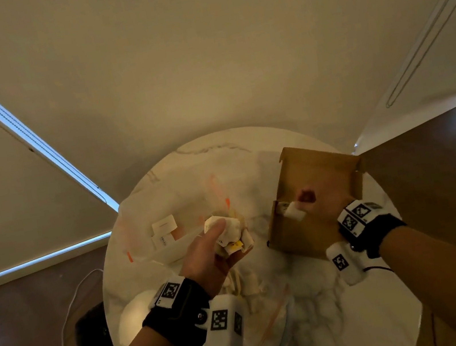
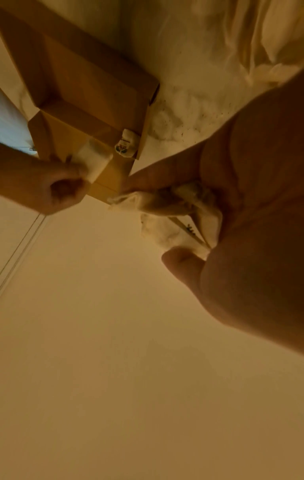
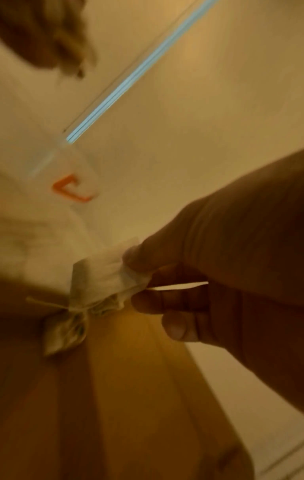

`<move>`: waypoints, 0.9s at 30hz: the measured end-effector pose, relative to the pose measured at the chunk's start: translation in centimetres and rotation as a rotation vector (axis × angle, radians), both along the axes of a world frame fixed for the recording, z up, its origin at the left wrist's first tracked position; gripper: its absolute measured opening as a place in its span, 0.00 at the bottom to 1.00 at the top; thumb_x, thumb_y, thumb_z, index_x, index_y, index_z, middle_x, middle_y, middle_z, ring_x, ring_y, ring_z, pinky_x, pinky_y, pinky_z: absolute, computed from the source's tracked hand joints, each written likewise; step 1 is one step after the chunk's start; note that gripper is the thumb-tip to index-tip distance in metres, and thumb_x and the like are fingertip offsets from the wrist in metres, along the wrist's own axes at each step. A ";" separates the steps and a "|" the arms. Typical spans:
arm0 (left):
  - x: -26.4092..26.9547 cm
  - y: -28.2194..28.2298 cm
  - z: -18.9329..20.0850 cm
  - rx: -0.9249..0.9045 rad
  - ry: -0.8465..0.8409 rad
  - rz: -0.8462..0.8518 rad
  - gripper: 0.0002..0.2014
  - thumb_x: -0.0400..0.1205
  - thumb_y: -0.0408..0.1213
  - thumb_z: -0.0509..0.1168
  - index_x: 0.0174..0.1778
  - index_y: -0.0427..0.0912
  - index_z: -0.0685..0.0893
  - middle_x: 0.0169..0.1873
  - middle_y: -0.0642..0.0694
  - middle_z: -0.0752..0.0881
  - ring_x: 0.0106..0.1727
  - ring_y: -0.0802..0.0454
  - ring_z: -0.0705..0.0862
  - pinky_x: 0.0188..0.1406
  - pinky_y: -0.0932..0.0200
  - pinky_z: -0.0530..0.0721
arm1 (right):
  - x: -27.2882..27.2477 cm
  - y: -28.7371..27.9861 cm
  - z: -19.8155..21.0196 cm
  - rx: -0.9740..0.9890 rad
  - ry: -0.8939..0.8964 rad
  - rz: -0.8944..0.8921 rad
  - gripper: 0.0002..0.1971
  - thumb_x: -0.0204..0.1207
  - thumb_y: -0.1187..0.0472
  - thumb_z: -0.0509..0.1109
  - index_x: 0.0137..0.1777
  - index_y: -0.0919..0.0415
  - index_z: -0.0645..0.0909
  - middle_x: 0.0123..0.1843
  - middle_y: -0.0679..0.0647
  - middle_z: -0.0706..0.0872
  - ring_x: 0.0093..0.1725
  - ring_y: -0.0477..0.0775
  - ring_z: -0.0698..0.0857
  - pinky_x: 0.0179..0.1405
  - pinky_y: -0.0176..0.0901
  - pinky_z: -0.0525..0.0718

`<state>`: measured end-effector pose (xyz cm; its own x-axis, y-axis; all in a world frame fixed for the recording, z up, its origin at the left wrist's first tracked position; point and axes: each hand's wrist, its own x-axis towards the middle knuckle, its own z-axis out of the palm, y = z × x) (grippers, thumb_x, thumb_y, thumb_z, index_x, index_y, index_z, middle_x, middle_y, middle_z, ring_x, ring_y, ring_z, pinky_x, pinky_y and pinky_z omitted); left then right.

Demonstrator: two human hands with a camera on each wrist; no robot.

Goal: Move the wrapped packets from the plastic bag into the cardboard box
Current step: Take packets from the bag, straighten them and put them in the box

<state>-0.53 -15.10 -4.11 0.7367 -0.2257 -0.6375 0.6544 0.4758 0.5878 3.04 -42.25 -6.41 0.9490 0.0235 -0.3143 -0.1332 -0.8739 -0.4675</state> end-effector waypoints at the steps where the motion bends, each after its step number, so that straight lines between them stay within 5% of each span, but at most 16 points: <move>1: 0.0 0.0 -0.2 0.003 0.000 -0.006 0.14 0.83 0.36 0.63 0.61 0.32 0.81 0.59 0.29 0.85 0.59 0.35 0.86 0.52 0.39 0.88 | 0.2 0.0 -1.5 -0.043 0.041 0.009 0.03 0.77 0.53 0.72 0.43 0.44 0.82 0.45 0.47 0.84 0.48 0.52 0.82 0.54 0.46 0.81; 5: 0.0 -0.2 -1.1 0.040 -0.022 -0.035 0.12 0.82 0.37 0.63 0.55 0.32 0.84 0.56 0.28 0.85 0.58 0.34 0.84 0.63 0.33 0.82 | 1.4 1.0 -5.6 -0.053 0.109 -0.055 0.06 0.76 0.56 0.73 0.39 0.45 0.85 0.46 0.49 0.85 0.49 0.51 0.82 0.51 0.44 0.81; 9: -0.2 -0.1 -1.5 0.060 -0.036 -0.069 0.12 0.78 0.38 0.66 0.50 0.33 0.84 0.49 0.30 0.86 0.52 0.36 0.86 0.61 0.35 0.83 | 2.8 2.1 -6.7 -0.115 0.074 -0.046 0.07 0.78 0.57 0.72 0.53 0.54 0.88 0.52 0.52 0.81 0.52 0.53 0.81 0.47 0.39 0.74; 17: -0.3 -0.2 -1.3 0.061 -0.012 -0.056 0.15 0.85 0.37 0.62 0.61 0.31 0.81 0.57 0.28 0.85 0.57 0.35 0.86 0.65 0.33 0.81 | 1.5 1.2 -3.5 0.037 -0.141 -0.104 0.05 0.78 0.60 0.70 0.51 0.52 0.85 0.50 0.50 0.85 0.50 0.52 0.83 0.53 0.44 0.83; 22: -0.6 -0.5 0.1 0.070 -0.016 -0.048 0.14 0.85 0.37 0.61 0.61 0.31 0.81 0.52 0.32 0.87 0.51 0.39 0.88 0.54 0.40 0.88 | -2.9 4.8 2.9 0.264 -0.343 0.210 0.08 0.74 0.57 0.75 0.52 0.54 0.87 0.47 0.47 0.86 0.44 0.42 0.81 0.43 0.28 0.77; 27: -1.7 -0.1 1.7 0.092 -0.064 -0.127 0.14 0.86 0.41 0.59 0.57 0.36 0.85 0.45 0.39 0.90 0.44 0.45 0.88 0.45 0.50 0.89 | -6.7 8.3 6.3 0.245 -0.446 0.519 0.16 0.71 0.45 0.72 0.56 0.49 0.87 0.50 0.48 0.80 0.49 0.47 0.77 0.47 0.36 0.78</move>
<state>-2.22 -15.23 -2.41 0.7454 -0.2628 -0.6127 0.6660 0.3337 0.6671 -3.65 -33.94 -0.08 0.8331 0.5257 0.1717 0.5190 -0.6357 -0.5714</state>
